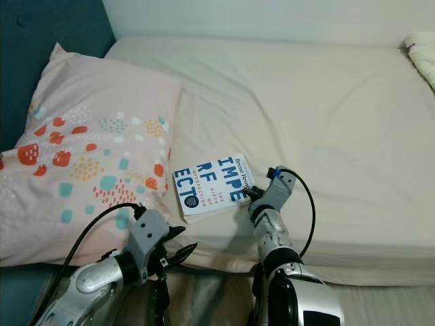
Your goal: Clean up the room
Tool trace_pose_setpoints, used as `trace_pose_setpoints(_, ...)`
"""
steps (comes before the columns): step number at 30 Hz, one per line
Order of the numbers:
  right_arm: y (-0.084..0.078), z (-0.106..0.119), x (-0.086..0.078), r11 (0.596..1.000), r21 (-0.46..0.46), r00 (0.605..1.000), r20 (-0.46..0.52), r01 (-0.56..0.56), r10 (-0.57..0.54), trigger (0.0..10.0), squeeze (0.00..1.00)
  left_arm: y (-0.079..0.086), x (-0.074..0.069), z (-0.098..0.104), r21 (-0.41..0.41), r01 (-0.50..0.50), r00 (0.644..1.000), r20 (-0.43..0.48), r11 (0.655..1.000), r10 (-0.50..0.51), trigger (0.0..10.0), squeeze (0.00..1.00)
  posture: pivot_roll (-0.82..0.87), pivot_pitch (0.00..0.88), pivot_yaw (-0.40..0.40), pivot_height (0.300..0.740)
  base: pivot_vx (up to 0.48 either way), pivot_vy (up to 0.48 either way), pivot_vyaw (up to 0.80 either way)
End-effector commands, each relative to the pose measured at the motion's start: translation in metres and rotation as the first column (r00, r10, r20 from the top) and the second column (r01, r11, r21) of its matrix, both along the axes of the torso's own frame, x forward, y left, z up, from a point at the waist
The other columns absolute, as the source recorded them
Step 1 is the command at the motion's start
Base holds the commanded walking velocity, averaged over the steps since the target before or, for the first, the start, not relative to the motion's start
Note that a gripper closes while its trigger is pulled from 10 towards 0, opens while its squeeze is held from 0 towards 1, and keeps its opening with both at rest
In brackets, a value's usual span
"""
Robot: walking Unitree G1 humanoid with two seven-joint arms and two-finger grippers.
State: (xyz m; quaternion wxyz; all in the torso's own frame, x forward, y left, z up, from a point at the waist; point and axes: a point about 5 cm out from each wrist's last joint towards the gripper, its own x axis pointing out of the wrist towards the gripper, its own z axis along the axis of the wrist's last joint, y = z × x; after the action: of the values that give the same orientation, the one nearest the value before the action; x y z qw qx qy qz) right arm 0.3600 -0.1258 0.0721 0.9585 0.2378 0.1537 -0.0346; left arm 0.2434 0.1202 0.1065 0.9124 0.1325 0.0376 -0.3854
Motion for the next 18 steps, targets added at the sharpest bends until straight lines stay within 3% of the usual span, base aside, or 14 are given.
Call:
trace_pose_setpoints(1, 0.014, -0.031, -0.021, 0.999, 0.027, 0.989, -0.141, -0.038, 0.042, 0.0, 0.00, 0.003, 0.000, -0.005, 0.014, -0.019, 1.000, -0.010, 1.000, 0.019, 10.0, 0.00, 0.10, 0.234, -0.014, 0.566, 0.000, 0.000, 0.00)
trace_pose_setpoints(2, 0.026, -0.032, -0.023, 0.997, 0.037, 0.988, -0.141, -0.066, 0.070, 0.0, 0.00, 0.008, 0.003, -0.004, 0.024, -0.039, 0.999, 0.001, 0.999, 0.039, 10.0, 0.00, 0.10, 0.235, -0.013, 0.566, 0.000, 0.000, 0.00)
trace_pose_setpoints(6, 0.034, -0.033, -0.024, 0.996, 0.039, 0.987, -0.138, -0.080, 0.085, 0.0, 0.00, 0.011, 0.005, -0.003, 0.030, -0.051, 0.999, 0.008, 0.998, 0.051, 10.0, 0.00, 0.10, 0.235, -0.013, 0.566, 0.000, 0.000, 0.00)
trace_pose_setpoints(9, 0.048, -0.034, -0.029, 0.994, 0.031, 0.984, -0.135, -0.109, 0.112, 0.0, 0.00, 0.022, 0.014, 0.000, 0.052, -0.141, 0.988, 0.066, 0.989, 0.137, 10.0, 0.00, 0.10, 0.234, -0.017, 0.566, 0.000, 0.000, 0.00)
trace_pose_setpoints(10, 0.054, -0.037, -0.033, 0.992, 0.030, 0.982, -0.141, -0.125, 0.128, 0.0, 0.00, 0.034, 0.023, 0.006, 0.048, -0.242, 0.964, 0.129, 0.969, 0.234, 10.0, 0.00, 0.10, 0.232, -0.019, 0.566, 0.000, 0.000, 0.00)
trace_pose_setpoints(18, 0.047, -0.045, -0.040, 0.994, -0.003, 0.982, -0.157, -0.109, 0.108, 0.0, 0.00, 0.046, 0.026, 0.013, -0.013, -0.289, 0.947, 0.141, 0.957, 0.288, 10.0, 0.00, 0.10, 0.227, -0.021, 0.566, 0.000, 0.000, 0.00)
